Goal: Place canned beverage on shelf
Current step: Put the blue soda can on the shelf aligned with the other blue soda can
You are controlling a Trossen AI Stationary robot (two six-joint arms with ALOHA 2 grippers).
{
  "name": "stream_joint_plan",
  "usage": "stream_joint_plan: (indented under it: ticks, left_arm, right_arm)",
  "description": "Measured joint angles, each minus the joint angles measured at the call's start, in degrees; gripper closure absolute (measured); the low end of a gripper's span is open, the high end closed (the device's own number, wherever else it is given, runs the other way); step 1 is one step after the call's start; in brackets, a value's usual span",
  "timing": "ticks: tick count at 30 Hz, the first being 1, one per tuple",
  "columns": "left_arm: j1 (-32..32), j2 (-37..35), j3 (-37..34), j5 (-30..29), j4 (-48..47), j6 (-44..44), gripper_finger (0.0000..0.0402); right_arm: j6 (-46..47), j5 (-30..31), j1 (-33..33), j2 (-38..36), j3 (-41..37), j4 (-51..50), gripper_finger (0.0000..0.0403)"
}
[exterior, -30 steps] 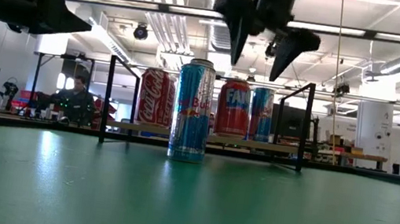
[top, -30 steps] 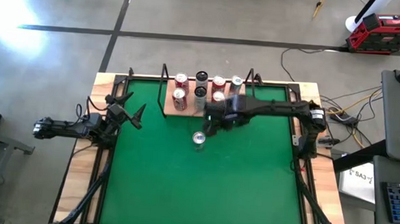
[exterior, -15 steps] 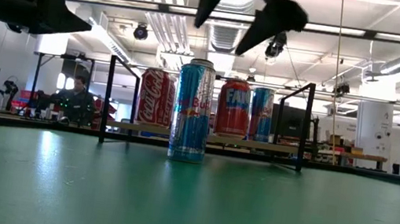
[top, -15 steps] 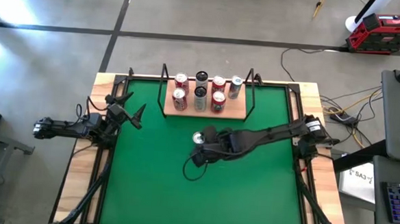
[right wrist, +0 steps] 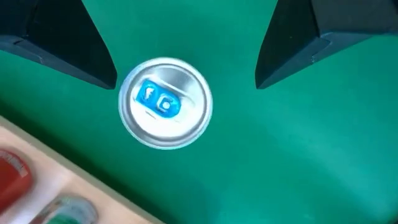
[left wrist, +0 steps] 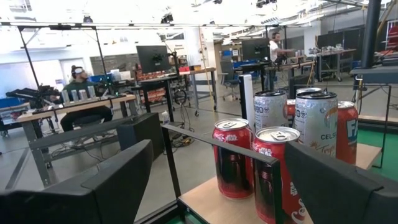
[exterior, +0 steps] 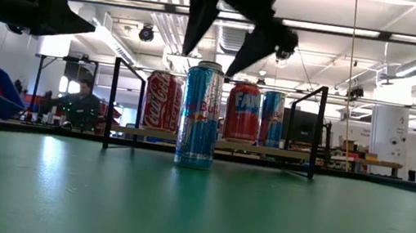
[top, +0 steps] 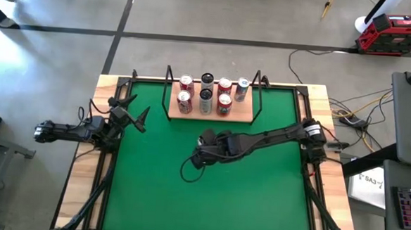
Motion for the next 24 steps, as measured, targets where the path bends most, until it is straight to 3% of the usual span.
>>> stream_joint_plan:
  ticks: [14, 19, 24]
  left_arm:
    - [0.0, 0.0, 0.0, 0.0, 0.0, 0.0, 0.0056]
    - [0.0, 0.0, 0.0, 0.0, 0.0, 0.0, 0.0056]
    - [0.0, 0.0, 0.0, 0.0, 0.0, 0.0, 0.0056]
  right_arm:
    - [2.9, -0.7, -4.2, 5.3, -0.1, 0.4, 0.0035]
    - [4.8, -2.3, -4.7, 5.5, -0.1, 1.2, 0.0083]
    - [6.9, -2.2, -4.6, 5.5, -0.1, 1.7, 0.0167]
